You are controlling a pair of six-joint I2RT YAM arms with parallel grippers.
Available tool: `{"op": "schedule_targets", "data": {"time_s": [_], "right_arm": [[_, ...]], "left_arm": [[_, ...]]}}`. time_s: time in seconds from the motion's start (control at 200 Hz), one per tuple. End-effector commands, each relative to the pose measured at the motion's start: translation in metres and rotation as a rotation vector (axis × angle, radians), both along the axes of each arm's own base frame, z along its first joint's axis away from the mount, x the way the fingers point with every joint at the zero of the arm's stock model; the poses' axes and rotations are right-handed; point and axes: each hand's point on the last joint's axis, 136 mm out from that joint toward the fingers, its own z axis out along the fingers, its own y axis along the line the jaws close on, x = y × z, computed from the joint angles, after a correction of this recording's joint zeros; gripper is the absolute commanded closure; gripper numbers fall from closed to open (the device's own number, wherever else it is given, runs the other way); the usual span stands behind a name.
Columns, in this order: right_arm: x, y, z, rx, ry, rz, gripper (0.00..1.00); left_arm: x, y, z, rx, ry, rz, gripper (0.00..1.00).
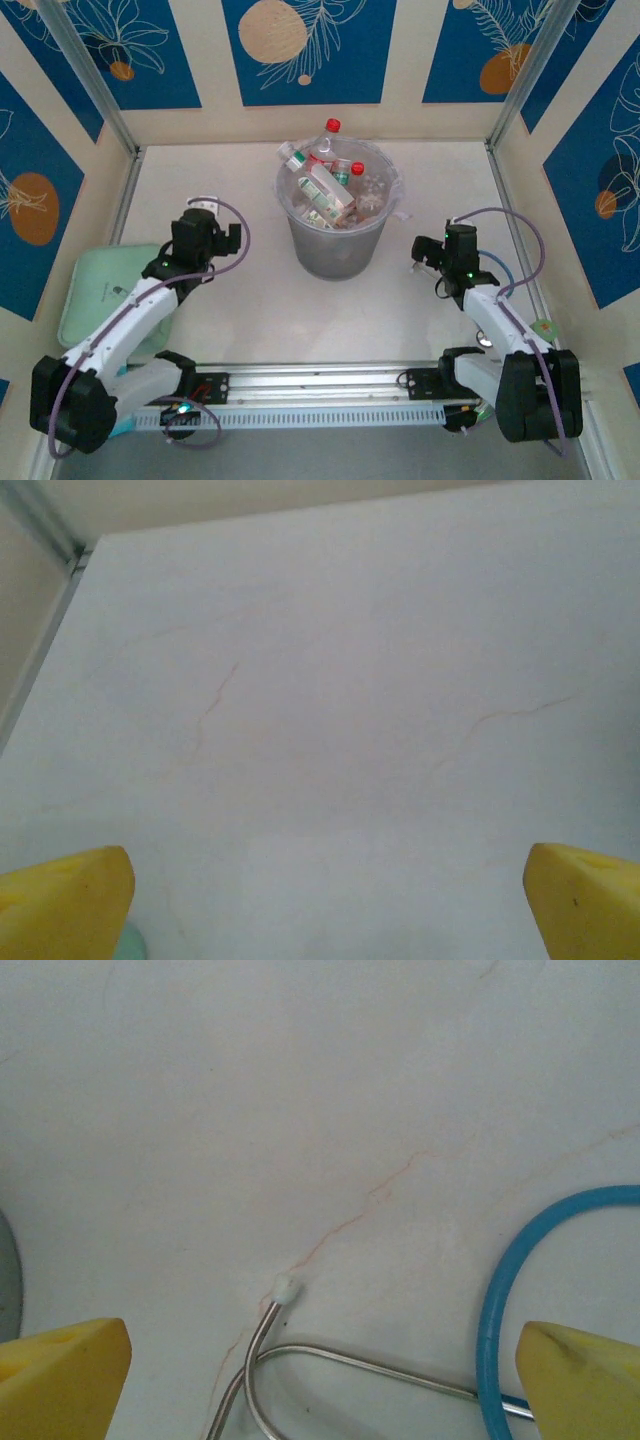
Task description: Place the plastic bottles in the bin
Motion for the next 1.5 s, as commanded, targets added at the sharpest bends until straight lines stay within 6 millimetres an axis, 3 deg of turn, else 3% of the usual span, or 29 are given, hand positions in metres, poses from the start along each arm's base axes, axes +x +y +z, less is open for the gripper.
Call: {"op": "schedule_targets", "data": {"time_s": [0.0, 0.23, 0.585, 0.735, 0.815, 0.996, 1.066, 1.276, 1.316, 1.361, 1.496], "right_arm": [[0.017, -0.004, 0.004, -0.006, -0.105, -0.022, 0.01], [0.039, 0.001, 0.004, -0.005, -0.148, 0.006, 0.01], [0.072, 0.005, 0.019, -0.052, -0.289, 0.051, 0.01], [0.079, 0.007, 0.026, -0.11, -0.346, 0.087, 0.01], [0.077, 0.004, 0.02, -0.112, -0.38, 0.076, 0.01], [0.08, 0.023, 0.014, -0.125, -0.392, 0.172, 0.01], [0.08, 0.024, 0.006, -0.114, -0.405, 0.186, 0.01], [0.082, 0.011, 0.001, -0.057, -0.359, 0.142, 0.01], [0.085, 0.01, 0.002, -0.067, -0.373, 0.139, 0.01], [0.085, 0.011, 0.001, -0.078, -0.358, 0.137, 0.01], [0.086, 0.012, 0.001, -0.078, -0.357, 0.14, 0.01]], "left_arm": [[0.023, 0.016, 0.012, -0.011, -0.15, 0.085, 0.01], [0.05, 0.016, -0.031, 0.055, -0.136, 0.069, 0.01], [0.081, 0.004, -0.029, 0.138, -0.213, -0.03, 0.01], [0.075, 0.006, -0.027, 0.149, -0.235, -0.031, 0.01], [0.065, 0.012, -0.027, 0.159, -0.239, -0.018, 0.01], [0.048, 0.025, -0.057, 0.171, -0.254, 0.014, 0.01], [0.045, 0.029, -0.053, 0.176, -0.33, 0.039, 0.01], [0.062, 0.048, -0.077, 0.049, -0.248, 0.049, 0.01], [0.06, 0.046, -0.091, 0.001, -0.207, 0.006, 0.01], [0.062, 0.049, -0.083, 0.002, -0.286, 0.016, 0.01], [0.06, 0.05, -0.088, -0.004, -0.25, 0.024, 0.01]]}}
